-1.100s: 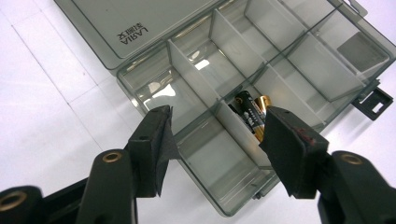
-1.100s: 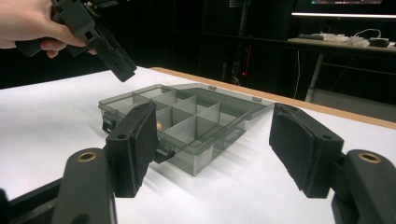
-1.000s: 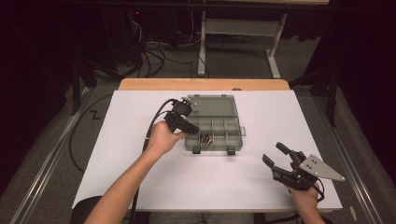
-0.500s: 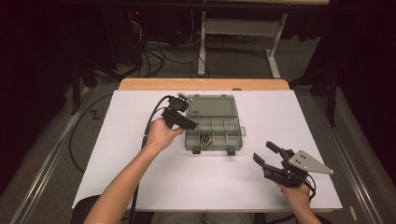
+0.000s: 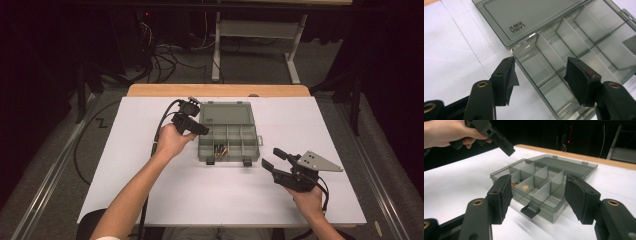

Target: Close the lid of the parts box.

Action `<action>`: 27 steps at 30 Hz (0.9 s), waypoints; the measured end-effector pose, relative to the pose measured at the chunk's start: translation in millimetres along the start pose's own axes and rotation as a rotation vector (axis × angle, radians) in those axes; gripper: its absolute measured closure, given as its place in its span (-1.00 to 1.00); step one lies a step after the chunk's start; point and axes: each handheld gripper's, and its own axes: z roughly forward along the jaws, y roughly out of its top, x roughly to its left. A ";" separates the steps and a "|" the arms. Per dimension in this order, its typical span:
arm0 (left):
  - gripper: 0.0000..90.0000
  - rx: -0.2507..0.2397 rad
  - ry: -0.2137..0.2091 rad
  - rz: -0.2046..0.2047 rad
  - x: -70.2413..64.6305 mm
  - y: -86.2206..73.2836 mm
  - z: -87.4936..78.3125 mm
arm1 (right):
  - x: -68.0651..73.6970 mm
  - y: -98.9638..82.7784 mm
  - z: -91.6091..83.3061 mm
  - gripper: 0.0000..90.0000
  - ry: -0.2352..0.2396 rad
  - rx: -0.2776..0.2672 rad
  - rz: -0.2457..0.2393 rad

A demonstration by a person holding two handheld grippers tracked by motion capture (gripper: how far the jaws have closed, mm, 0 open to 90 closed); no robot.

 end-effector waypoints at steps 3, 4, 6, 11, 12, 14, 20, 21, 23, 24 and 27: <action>-0.10 -0.009 -0.010 -0.005 2.0 1.1 2.2 | -1.9 2.8 4.2 -0.04 -0.011 0.032 0.007; -0.11 -0.008 -0.010 -0.005 2.8 1.2 3.3 | -2.7 4.2 5.3 -0.02 -0.014 0.041 0.008; -0.11 -0.006 -0.009 -0.006 4.1 1.3 5.3 | -4.0 7.5 7.4 0.01 -0.020 0.058 0.015; -0.10 -0.012 -0.005 -0.017 9.4 0.6 7.2 | -7.3 15.4 15.3 0.03 -0.021 0.109 0.029; -0.10 -0.011 -0.004 -0.017 11.0 0.3 7.5 | -8.0 16.7 17.0 0.04 -0.019 0.118 0.033; -0.10 -0.012 -0.002 -0.023 12.2 0.2 7.7 | -8.7 19.4 20.7 0.04 -0.015 0.139 0.044; -0.10 -0.015 -0.005 -0.043 21.9 -1.3 9.8 | -10.4 27.2 33.4 0.05 -0.008 0.184 0.047; -0.10 -0.013 -0.007 -0.043 23.4 -1.4 10.2 | -10.6 28.2 35.9 0.05 -0.002 0.199 0.047; -0.10 -0.018 -0.012 -0.051 25.8 -1.4 11.5 | -11.4 29.4 40.9 0.06 0.017 0.223 0.064; -0.10 -0.018 -0.013 -0.051 27.1 -1.4 12.1 | -11.8 29.9 43.2 0.07 0.023 0.232 0.068; -0.10 -0.022 -0.019 -0.062 30.3 -1.1 14.0 | -12.9 32.3 49.1 0.08 0.029 0.266 0.076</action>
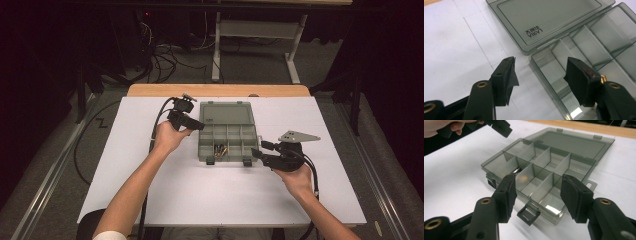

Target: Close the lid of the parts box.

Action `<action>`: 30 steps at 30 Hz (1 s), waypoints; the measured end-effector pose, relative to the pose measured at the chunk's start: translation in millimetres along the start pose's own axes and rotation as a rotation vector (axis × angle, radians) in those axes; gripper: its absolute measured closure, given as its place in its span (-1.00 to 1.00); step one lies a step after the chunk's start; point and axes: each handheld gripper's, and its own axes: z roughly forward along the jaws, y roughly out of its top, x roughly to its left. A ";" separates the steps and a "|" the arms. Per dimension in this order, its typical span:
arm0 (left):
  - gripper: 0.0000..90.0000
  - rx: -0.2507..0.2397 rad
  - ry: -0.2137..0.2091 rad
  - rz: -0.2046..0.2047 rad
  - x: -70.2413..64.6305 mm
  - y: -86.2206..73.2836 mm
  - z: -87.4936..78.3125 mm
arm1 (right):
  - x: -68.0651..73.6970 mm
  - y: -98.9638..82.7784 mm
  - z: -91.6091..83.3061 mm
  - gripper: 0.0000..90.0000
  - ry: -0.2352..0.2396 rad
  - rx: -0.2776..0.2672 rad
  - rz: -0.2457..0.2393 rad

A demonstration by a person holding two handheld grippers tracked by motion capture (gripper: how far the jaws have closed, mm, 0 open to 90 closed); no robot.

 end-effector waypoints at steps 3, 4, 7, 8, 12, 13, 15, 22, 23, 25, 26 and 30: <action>-0.10 -0.001 -0.003 -0.002 2.1 0.6 1.5 | -1.8 4.3 4.1 0.10 -0.001 0.035 0.013; -0.10 0.001 -0.006 -0.003 2.7 0.9 1.9 | -3.0 5.8 5.4 0.11 0.000 0.046 0.014; -0.09 -0.005 -0.004 -0.011 3.4 1.4 3.2 | -7.2 11.0 8.9 0.15 0.010 0.091 0.032; -0.09 -0.006 -0.004 -0.010 3.6 1.6 3.5 | -8.4 12.3 9.8 0.15 0.009 0.098 0.035; -0.09 -0.008 -0.006 -0.011 4.0 2.4 5.1 | -13.7 16.7 13.1 0.17 0.002 0.131 0.050; -0.09 -0.007 -0.006 -0.011 4.1 2.5 5.4 | -14.7 17.7 13.9 0.18 -0.001 0.140 0.054; -0.09 -0.004 -0.007 -0.013 4.0 2.7 6.0 | -16.7 19.6 16.0 0.20 -0.010 0.157 0.058; -0.10 0.004 -0.001 -0.001 0.9 8.9 4.3 | -23.0 25.6 24.5 0.33 -0.025 0.218 0.082; -0.10 0.007 -0.003 0.003 0.1 10.0 4.4 | -23.8 26.6 25.3 0.34 -0.029 0.222 0.085; -0.11 0.006 -0.011 0.006 -0.7 12.0 4.6 | -25.3 28.6 26.9 0.37 -0.032 0.236 0.091; -0.11 0.001 -0.017 -0.001 -1.0 12.5 5.0 | -26.1 29.4 27.6 0.38 -0.034 0.241 0.092; -0.07 0.019 -0.027 -0.019 0.9 13.7 8.8 | -28.9 32.7 31.4 0.43 -0.042 0.280 0.100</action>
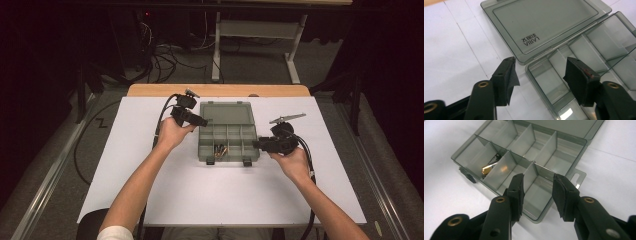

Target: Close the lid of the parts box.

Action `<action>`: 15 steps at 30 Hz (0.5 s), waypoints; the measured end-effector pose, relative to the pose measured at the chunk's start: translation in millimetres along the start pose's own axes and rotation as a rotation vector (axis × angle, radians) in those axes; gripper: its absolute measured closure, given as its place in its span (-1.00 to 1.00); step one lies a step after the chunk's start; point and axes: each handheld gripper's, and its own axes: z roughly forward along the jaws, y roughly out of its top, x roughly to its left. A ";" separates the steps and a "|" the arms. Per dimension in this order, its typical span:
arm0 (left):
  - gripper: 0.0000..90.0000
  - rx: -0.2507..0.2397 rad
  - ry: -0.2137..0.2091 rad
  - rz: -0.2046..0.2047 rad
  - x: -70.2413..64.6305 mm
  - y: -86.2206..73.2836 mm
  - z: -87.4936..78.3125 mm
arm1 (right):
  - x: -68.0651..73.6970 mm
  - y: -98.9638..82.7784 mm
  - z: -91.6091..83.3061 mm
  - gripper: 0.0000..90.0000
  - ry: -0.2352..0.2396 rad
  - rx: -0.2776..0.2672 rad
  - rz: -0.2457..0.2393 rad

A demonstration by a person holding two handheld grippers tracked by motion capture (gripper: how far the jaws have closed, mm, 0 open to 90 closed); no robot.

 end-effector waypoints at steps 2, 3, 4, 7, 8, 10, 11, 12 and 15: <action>-0.05 0.007 0.005 -0.008 1.2 -0.1 1.5 | -1.5 3.1 1.3 0.43 -0.002 0.017 0.003; -0.05 0.010 0.004 -0.010 2.1 0.0 1.6 | -1.8 4.7 2.0 0.44 -0.003 0.026 0.010; -0.04 0.009 0.004 -0.012 2.7 0.2 1.6 | -2.4 6.4 2.9 0.45 -0.005 0.034 0.010; -0.04 0.005 0.003 -0.018 3.4 0.9 0.8 | -3.7 11.2 6.2 0.47 -0.010 0.062 0.016; -0.04 0.004 0.003 -0.017 3.5 1.2 0.5 | -3.9 12.8 7.2 0.48 -0.017 0.072 0.017; -0.04 0.003 0.002 -0.019 3.6 1.5 0.3 | -4.9 15.8 9.4 0.49 -0.023 0.088 0.020; -0.04 0.003 0.002 -0.020 3.6 1.6 0.5 | -5.4 17.1 10.5 0.49 -0.026 0.094 0.022; -0.05 0.016 0.001 -0.019 3.9 2.4 0.5 | -5.8 18.1 11.7 0.49 -0.029 0.100 0.030; -0.06 0.016 0.004 -0.017 3.2 5.6 -0.7 | -8.4 20.2 16.3 0.49 -0.036 0.125 0.039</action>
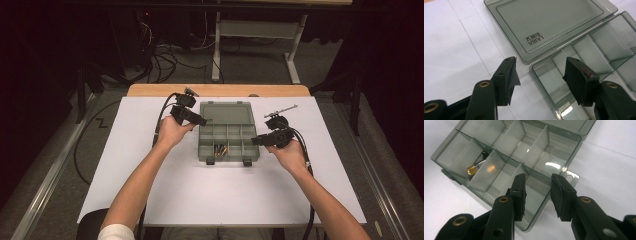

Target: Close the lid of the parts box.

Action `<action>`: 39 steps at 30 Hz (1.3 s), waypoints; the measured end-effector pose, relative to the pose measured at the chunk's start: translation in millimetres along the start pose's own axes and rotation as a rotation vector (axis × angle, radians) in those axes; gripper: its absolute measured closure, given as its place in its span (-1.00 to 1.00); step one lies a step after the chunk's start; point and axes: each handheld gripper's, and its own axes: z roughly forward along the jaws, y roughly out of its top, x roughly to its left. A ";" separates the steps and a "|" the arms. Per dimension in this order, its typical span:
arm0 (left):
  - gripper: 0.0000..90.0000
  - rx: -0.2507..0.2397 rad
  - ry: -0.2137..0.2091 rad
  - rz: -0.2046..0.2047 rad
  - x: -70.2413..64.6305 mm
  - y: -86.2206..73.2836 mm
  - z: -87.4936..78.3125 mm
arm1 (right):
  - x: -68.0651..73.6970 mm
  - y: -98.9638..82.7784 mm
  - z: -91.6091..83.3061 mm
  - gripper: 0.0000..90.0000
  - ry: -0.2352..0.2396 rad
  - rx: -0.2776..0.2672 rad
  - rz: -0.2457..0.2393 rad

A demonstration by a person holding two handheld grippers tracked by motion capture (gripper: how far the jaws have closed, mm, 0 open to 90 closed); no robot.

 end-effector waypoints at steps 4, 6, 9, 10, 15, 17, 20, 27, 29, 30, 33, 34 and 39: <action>-0.06 0.003 0.005 0.015 -2.9 5.2 -0.7 | -3.0 3.2 5.8 0.49 -0.008 0.024 0.017; -0.06 -0.003 0.001 0.015 -3.3 6.5 -1.0 | -4.7 4.8 8.5 0.50 -0.011 0.034 0.027; -0.06 0.015 0.001 0.007 -2.2 6.7 1.9 | -7.1 6.6 11.6 0.49 -0.018 0.049 0.029; -0.06 0.022 0.005 0.006 -1.2 6.8 2.7 | -7.8 7.2 12.0 0.50 -0.020 0.053 0.033; -0.06 0.039 0.001 -0.005 4.7 8.4 5.5 | -11.7 10.3 13.0 0.51 -0.029 0.066 0.048; -0.06 0.037 -0.001 -0.005 5.4 10.3 5.1 | -12.9 11.5 14.7 0.52 -0.029 0.075 0.041; -0.06 0.044 0.000 0.001 4.8 13.4 5.8 | -12.5 13.3 17.0 0.53 -0.030 0.088 0.044; -0.10 0.076 -0.009 0.000 5.0 21.7 11.3 | -10.6 18.3 18.7 0.55 -0.057 0.122 0.046; -0.10 0.079 -0.004 0.001 4.4 24.4 12.8 | -10.2 19.4 19.3 0.54 -0.062 0.126 0.044; -0.11 0.077 -0.004 -0.001 3.9 25.6 13.6 | -9.7 19.9 19.4 0.53 -0.064 0.128 0.046; -0.11 0.077 -0.009 -0.006 2.9 28.0 17.4 | -10.0 20.2 19.5 0.53 -0.064 0.130 0.050; -0.11 0.081 -0.009 -0.007 3.0 28.2 19.4 | -10.7 20.3 19.6 0.53 -0.060 0.129 0.052; -0.08 0.093 -0.001 -0.035 6.4 27.8 27.1 | -11.0 20.6 19.5 0.54 -0.057 0.132 0.065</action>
